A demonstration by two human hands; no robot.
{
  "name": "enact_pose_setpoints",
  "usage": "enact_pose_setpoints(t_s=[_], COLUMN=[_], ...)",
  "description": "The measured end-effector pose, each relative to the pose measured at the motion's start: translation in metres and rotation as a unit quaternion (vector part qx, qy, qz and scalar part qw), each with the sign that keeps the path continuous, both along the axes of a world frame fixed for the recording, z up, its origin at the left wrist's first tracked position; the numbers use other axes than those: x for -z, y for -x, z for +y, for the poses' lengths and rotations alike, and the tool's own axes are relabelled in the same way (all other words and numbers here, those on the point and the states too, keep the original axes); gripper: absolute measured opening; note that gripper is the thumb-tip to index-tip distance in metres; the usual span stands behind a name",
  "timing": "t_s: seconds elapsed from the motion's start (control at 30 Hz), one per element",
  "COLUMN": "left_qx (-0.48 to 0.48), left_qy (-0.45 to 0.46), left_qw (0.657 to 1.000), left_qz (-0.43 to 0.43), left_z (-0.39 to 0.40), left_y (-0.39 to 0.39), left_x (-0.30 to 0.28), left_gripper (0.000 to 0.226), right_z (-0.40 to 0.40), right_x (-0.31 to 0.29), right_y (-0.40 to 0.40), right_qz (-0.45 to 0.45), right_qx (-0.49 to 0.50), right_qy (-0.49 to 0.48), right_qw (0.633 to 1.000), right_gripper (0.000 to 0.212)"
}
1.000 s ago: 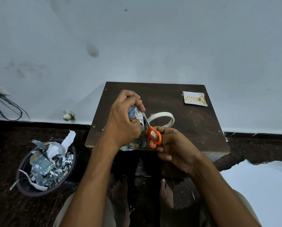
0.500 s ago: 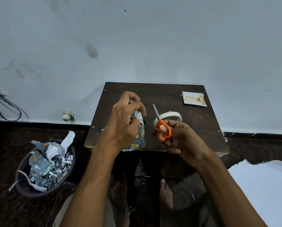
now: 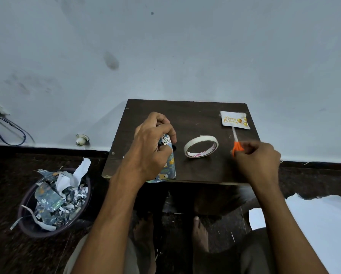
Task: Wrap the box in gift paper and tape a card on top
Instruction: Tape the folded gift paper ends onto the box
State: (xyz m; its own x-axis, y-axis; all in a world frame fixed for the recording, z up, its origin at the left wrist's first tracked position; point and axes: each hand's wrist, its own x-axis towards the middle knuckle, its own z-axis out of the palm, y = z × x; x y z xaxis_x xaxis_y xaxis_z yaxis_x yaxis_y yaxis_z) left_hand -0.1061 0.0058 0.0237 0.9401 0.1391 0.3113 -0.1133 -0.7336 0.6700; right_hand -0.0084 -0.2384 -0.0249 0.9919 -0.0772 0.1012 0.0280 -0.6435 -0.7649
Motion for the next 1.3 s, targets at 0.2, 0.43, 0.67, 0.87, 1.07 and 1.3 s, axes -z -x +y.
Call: enact_pose_setpoints(t_s=[0.2,0.43,0.67,0.87,1.07,1.3], left_qx=[-0.009,0.009,-0.001,-0.023,-0.052,-0.094], left_qy=[0.028,0.061,-0.007,-0.092,0.058,0.183], left_qw=[0.999,0.997,1.000,0.995,0.995,0.966], left_qz=[-0.014,-0.043,-0.024,0.009,-0.067,-0.156], left_z=[-0.001,0.001,0.002,0.003,0.014,0.027], left_y=[0.001,0.000,0.003,0.010,0.009,0.015], left_x=[0.000,0.000,0.005,0.003,0.003,0.002], left_gripper=[0.033,0.036,0.041,0.051,0.046,0.060], right_z=[0.009,0.028,0.049,0.059,0.054,0.055], right_x=[0.008,-0.004,0.003,0.012,0.013,0.017], right_y=[-0.004,0.011,0.012,0.008,0.000,-0.001], right_qz=[0.054,-0.038,-0.097,-0.093,0.033,-0.018], right_qx=[-0.017,-0.043,-0.296,-0.230,-0.133,-0.126], right_qy=[0.152,0.112,0.064,0.020,-0.024,0.090], right_qw=[0.987,0.992,0.948,0.968,0.990,0.988], right_gripper=[0.023,0.021,0.058,0.014,0.015,0.013])
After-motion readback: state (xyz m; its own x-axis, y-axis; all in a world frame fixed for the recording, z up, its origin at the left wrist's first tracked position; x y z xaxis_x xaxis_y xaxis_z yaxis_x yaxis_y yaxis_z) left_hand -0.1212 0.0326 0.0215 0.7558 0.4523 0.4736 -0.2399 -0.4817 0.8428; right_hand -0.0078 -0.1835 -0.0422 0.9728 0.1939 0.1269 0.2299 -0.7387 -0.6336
